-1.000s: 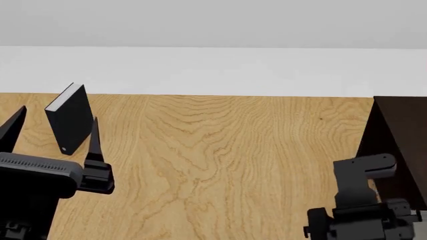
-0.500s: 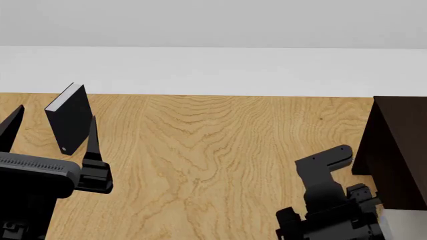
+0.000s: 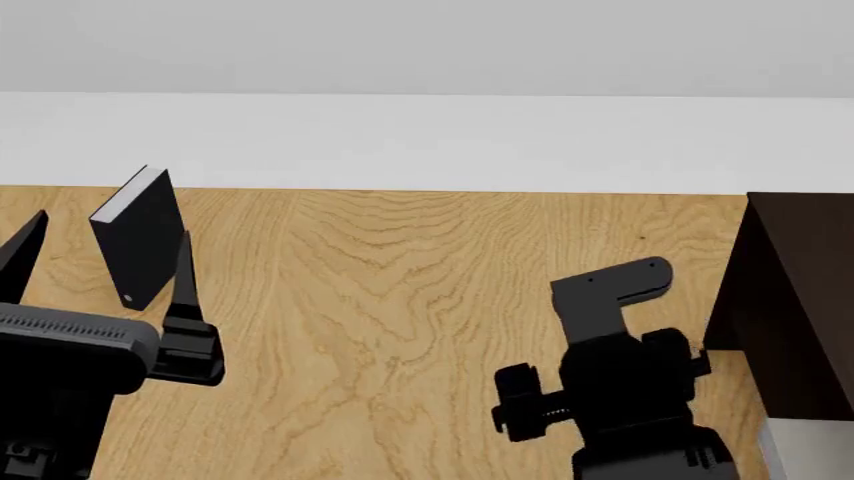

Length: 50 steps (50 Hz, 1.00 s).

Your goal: Pick up the book on the right and place it on the cabinet shelf.

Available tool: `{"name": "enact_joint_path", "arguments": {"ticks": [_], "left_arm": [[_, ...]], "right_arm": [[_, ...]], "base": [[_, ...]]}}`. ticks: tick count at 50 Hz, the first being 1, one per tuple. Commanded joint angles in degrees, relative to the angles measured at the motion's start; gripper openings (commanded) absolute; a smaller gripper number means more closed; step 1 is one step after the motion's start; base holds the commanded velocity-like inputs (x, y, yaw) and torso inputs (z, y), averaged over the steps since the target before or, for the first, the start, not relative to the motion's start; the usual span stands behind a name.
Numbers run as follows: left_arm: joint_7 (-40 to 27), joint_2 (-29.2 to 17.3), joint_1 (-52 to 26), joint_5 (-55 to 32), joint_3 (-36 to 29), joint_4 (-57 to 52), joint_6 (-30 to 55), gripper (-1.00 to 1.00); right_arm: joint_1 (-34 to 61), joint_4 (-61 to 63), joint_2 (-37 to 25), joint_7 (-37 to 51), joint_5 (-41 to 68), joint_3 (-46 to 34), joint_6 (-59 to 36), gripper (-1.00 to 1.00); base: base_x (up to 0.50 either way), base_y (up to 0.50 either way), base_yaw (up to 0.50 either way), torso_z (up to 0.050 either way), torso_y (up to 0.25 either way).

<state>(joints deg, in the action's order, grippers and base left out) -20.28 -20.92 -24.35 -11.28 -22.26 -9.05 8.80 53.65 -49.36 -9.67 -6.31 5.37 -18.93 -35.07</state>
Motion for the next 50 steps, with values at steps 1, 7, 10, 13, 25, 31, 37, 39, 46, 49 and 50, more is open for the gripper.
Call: {"name": "enact_joint_path", "arguments": {"ticks": [1, 7, 10, 13, 25, 31, 37, 39, 46, 49, 50], "left_arm": [[-0.55, 0.23, -0.07, 0.09, 0.06, 0.33, -0.35, 1.0], [-0.97, 0.22, 0.1, 0.07, 0.26, 0.07, -0.5, 1.0], [-1.29, 0.27, 0.05, -0.04, 0.63, 0.14, -0.77, 1.0], [-2.19, 0.56, 0.17, -0.12, 1.43, 0.03, -1.58, 1.0], [-3.57, 0.01, 1.65, -1.96, 3.1, -5.99, -1.24, 1.0], [-3.85, -0.34, 2.18, -2.76, 3.7, -7.93, -1.13, 1.0], [-4.06, -0.46, 2.24, -3.01, 3.85, -9.07, -1.13, 1.0], [-4.04, -0.41, 2.24, -2.93, 3.73, -8.97, -1.29, 1.0], [-3.85, -0.03, 2.48, -3.47, 3.94, -8.73, -2.94, 1.0], [-3.77, 0.06, 2.59, -3.86, 4.26, -8.71, -3.75, 1.0], [-3.85, 0.03, 2.61, -3.95, 4.32, -8.93, -3.62, 1.0]], "right_arm": [[-13.3, 31.8, -2.47, 4.71, 5.36, 7.3, -6.61, 1.0], [-16.68, 38.11, -2.67, 6.57, 5.48, 7.87, -7.02, 1.0], [-17.97, 41.09, -2.67, 7.21, 5.56, 7.96, -6.96, 1.0], [-18.47, 43.49, -2.8, 7.87, 5.31, 7.72, -7.33, 1.0], [-23.49, 65.1, -3.18, 11.68, 8.49, 11.14, -14.76, 1.0], [-23.62, 68.89, -3.3, 12.26, 8.82, 10.61, -16.52, 1.0], [-23.93, 73.04, -3.37, 13.24, 9.1, 10.96, -17.55, 1.0], [-23.97, 73.69, -3.37, 13.44, 9.19, 11.07, -17.71, 1.0], [-23.77, 76.21, -3.31, 14.0, 9.61, 10.91, -18.93, 1.0], [-23.92, 78.1, -3.28, 14.26, 10.01, 11.33, -19.31, 1.0], [-23.98, 78.49, -3.21, 14.3, 10.18, 11.55, -19.33, 1.0]], "base": [[0.0, 0.0, 0.0, 0.0, 0.0], [0.0, 0.0, 0.0, 0.0, 0.0], [0.0, 0.0, 0.0, 0.0, 0.0], [0.0, 0.0, 0.0, 0.0, 0.0], [0.0, 0.0, 0.0, 0.0, 0.0], [0.0, 0.0, 0.0, 0.0, 0.0], [0.0, 0.0, 0.0, 0.0, 0.0], [0.0, 0.0, 0.0, 0.0, 0.0], [0.0, 0.0, 0.0, 0.0, 0.0], [0.0, 0.0, 0.0, 0.0, 0.0], [0.0, 0.0, 0.0, 0.0, 0.0]]}}
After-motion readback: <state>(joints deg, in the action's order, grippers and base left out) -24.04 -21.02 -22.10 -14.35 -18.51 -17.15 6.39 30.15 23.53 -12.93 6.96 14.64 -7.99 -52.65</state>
